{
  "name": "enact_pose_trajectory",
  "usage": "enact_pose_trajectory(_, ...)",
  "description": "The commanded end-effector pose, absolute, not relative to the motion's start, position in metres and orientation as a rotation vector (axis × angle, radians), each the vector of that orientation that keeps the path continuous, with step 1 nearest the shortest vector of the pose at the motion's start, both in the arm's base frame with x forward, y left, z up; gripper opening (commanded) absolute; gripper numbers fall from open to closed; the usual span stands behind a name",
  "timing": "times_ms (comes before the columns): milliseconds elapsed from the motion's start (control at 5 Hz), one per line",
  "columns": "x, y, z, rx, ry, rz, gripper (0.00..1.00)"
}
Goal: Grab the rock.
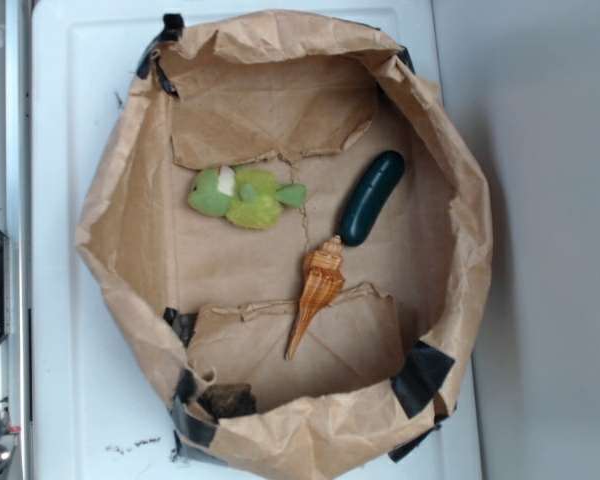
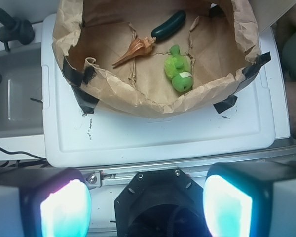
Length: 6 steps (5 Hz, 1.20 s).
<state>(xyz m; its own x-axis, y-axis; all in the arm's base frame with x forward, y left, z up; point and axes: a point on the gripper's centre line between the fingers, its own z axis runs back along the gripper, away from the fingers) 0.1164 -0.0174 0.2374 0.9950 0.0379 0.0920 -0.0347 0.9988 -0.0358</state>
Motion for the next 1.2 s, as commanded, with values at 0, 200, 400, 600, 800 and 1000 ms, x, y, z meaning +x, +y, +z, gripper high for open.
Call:
enact_pose_trajectory(0, 0.116, -0.017, 0.237, -0.034, -0.093, 0.036, 1.00)
enact_pose_trajectory(200, 0.153, -0.027, 0.221, -0.015, -0.123, 0.036, 1.00)
enact_pose_trajectory(400, 0.176, -0.031, 0.199, 0.055, -0.157, 0.040, 1.00)
enact_pose_trajectory(600, 0.210, -0.025, 0.188, 0.028, -0.152, 0.186, 1.00)
enact_pose_trajectory(800, 0.239, -0.027, 0.200, -0.077, -0.118, 0.348, 1.00)
enact_pose_trajectory(1000, 0.239, -0.027, 0.200, -0.077, -0.118, 0.348, 1.00)
